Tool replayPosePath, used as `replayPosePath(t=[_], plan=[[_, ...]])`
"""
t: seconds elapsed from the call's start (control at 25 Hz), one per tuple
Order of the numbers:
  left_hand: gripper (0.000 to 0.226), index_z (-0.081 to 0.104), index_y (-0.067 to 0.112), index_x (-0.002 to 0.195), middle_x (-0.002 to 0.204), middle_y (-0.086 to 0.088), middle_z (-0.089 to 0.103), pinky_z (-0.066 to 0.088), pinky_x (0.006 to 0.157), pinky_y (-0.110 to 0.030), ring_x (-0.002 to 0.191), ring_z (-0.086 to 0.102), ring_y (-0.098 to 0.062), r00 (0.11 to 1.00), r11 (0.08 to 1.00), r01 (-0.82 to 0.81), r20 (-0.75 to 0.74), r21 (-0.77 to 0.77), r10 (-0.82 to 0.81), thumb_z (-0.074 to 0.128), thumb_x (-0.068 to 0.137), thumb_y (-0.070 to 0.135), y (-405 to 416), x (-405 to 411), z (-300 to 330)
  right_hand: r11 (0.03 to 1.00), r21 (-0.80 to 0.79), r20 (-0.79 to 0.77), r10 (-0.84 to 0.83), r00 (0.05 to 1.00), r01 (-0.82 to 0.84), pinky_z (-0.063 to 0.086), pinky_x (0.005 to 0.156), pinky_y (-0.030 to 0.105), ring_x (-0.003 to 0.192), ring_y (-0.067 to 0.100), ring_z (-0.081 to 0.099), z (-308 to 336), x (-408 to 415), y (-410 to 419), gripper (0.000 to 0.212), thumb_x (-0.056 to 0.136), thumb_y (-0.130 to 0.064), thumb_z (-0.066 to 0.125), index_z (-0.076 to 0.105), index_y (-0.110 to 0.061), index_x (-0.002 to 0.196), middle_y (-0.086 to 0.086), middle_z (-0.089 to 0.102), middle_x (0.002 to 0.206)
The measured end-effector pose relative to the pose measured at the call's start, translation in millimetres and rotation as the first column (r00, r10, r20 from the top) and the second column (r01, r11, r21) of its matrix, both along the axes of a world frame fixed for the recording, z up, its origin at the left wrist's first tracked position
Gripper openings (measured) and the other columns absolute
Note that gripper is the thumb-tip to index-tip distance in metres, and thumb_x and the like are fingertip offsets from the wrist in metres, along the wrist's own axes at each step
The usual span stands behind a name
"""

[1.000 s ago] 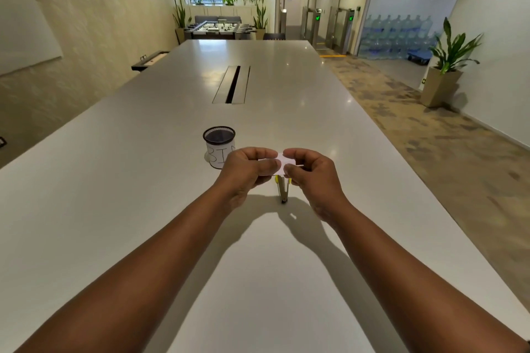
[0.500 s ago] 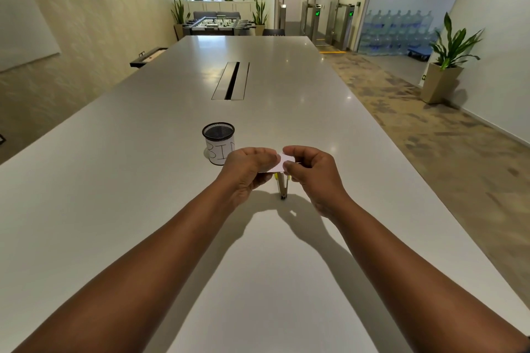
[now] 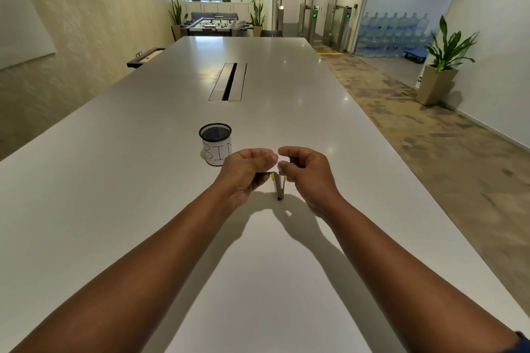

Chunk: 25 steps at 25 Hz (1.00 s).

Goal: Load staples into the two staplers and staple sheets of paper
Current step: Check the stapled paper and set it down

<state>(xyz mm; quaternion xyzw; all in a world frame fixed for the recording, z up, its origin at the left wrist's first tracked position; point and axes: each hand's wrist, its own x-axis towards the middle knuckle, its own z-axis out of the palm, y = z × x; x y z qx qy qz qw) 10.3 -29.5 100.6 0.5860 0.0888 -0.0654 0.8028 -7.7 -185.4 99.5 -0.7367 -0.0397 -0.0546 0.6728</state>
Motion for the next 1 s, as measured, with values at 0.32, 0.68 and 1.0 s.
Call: replayPosePath(t=[0.32,0.68,1.0], plan=[[0.023,0.074,0.005,0.099,0.086,-0.008,0.078,0.058,0.06,-0.025,0.073,0.071,-0.018,0.997,0.997,-0.074,-0.03,0.022,0.075,0.084,0.08,0.012,-0.5,5.2,-5.3,0.999,-0.04,-0.004,0.006,1.0,-0.006,0.051,0.071,0.025,0.073,0.01,0.063,-5.0,2.0,-0.2,0.029,0.089,-0.004,0.071,0.073,-0.014,0.116,0.015,0.074,0.102],[0.015,0.075,0.01,0.098,0.084,-0.004,0.078,0.057,0.066,-0.024,0.075,0.073,-0.014,0.997,0.996,-0.031,0.078,0.079,0.025,0.08,0.084,0.01,0.9,5.9,-11.3,0.999,-0.041,0.004,0.014,1.0,-0.014,0.051,0.068,0.02,0.073,0.008,0.065,-4.4,6.3,-2.8,0.03,0.089,-0.002,0.07,0.073,-0.016,0.115,0.014,0.074,0.103],[0.013,0.075,0.009,0.098,0.079,-0.002,0.077,0.057,0.066,-0.024,0.07,0.071,-0.012,0.996,0.999,0.004,0.088,0.048,-0.008,0.073,0.088,0.0,2.7,8.4,-14.1,0.995,-0.067,-0.023,0.069,0.997,-0.07,0.051,0.065,0.015,0.073,0.004,0.069,-3.0,13.5,-7.2,0.034,0.087,-0.001,0.07,0.074,-0.018,0.117,0.006,0.077,0.1]])
